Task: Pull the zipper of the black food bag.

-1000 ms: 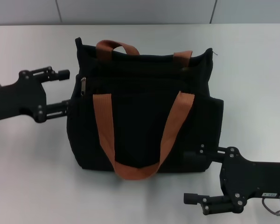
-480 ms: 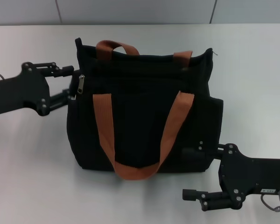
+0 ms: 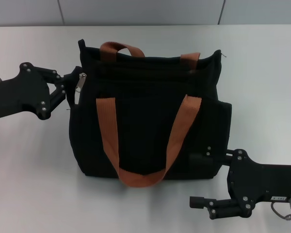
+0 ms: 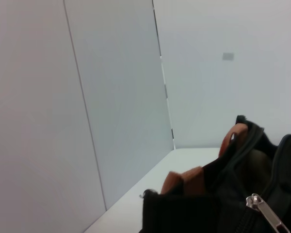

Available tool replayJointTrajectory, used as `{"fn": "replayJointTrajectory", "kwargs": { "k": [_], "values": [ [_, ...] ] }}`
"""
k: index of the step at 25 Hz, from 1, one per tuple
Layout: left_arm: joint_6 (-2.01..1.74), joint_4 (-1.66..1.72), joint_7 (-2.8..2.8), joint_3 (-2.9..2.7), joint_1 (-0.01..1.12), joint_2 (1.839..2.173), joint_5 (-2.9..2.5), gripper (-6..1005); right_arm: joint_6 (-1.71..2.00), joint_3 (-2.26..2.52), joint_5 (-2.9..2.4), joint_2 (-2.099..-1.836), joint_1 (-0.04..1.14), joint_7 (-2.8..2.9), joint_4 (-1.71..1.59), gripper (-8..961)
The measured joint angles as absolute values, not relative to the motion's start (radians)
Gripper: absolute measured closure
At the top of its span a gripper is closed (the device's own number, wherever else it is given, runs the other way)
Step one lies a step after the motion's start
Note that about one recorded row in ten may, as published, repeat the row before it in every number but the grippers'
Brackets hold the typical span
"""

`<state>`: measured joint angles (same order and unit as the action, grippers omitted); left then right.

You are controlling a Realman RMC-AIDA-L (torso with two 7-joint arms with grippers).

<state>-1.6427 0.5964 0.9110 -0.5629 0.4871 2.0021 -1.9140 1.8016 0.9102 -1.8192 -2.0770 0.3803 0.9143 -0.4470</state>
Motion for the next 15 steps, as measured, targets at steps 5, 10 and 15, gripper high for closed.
{"fn": "replayJointTrajectory", "kwargs": {
  "k": [5, 10, 15],
  "values": [
    [-1.675, 0.599, 0.914, -0.559, 0.474, 2.001, -1.888, 951, 1.853, 0.91, -1.792, -2.077, 0.382, 0.943, -0.449, 129],
    [-1.684, 0.606, 0.897, -0.552, 0.447, 2.01, -1.832, 982, 1.96, 0.91, -1.635, -2.071, 0.394, 1.095, -0.453, 130],
    [-1.684, 0.607, 0.853, -0.552, 0.435, 2.029, -1.797, 981, 1.954, 0.91, -1.514, -2.075, 0.49, 1.445, -0.504, 130]
  ]
}}
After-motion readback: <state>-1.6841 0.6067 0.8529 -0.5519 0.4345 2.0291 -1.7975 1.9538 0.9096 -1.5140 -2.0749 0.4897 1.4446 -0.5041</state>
